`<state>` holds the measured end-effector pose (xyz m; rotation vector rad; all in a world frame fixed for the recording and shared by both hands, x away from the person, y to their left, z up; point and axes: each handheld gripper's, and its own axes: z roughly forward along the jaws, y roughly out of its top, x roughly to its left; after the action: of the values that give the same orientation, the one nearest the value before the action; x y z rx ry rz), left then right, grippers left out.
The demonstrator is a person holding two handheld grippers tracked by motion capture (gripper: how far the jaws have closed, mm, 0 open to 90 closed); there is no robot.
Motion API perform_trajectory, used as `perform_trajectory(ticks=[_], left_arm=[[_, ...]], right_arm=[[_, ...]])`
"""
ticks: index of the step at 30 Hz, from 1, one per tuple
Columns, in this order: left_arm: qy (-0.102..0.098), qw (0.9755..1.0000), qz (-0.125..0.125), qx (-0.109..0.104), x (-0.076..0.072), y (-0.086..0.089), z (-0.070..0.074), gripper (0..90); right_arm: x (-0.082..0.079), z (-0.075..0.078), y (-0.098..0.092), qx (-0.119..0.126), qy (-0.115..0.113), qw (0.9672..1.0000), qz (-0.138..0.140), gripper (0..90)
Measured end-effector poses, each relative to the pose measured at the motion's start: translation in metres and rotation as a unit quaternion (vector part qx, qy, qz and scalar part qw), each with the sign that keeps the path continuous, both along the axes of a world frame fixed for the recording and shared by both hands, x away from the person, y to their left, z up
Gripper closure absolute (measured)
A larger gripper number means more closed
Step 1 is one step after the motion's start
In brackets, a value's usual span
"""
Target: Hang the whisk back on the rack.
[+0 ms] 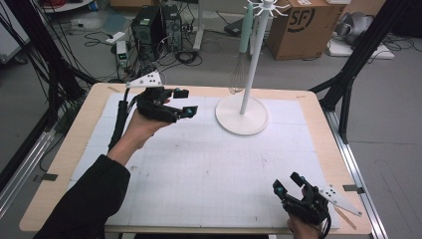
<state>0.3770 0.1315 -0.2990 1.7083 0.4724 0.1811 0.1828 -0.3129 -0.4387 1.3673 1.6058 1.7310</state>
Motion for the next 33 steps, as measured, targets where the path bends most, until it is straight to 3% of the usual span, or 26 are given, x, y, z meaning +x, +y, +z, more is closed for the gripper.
perform_trajectory(ticks=[9,13,17,23,27,33], left_arm=[[-0.013,0.9994,0.02,-0.025,-0.043,0.028,-0.025,25.4],[-0.017,0.9987,0.036,-0.031,-0.064,0.039,-0.046,25.4],[-0.007,0.998,0.05,-0.038,-0.079,0.053,-0.067,25.2],[-0.011,0.9964,0.071,-0.044,-0.094,0.071,-0.086,25.0],[-0.022,0.9939,0.097,-0.049,-0.107,0.08,-0.1,25.3],[-0.02,0.9912,0.119,-0.054,-0.117,0.092,-0.121,25.4]], right_arm=[[0.004,0.0,0.007,-0.022,-0.003,0.9997,0.013,14.8],[0.016,-0.004,0.011,-0.02,0.006,0.9992,0.033,14.6],[0.022,-0.003,0.018,-0.022,-0.002,0.9987,0.046,14.6],[0.025,-0.002,0.025,-0.031,-0.006,0.9979,0.056,14.6],[0.026,-0.002,0.027,-0.036,-0.009,0.9978,0.056,14.6],[0.027,-0.001,0.029,-0.038,-0.012,0.9976,0.057,14.6]])
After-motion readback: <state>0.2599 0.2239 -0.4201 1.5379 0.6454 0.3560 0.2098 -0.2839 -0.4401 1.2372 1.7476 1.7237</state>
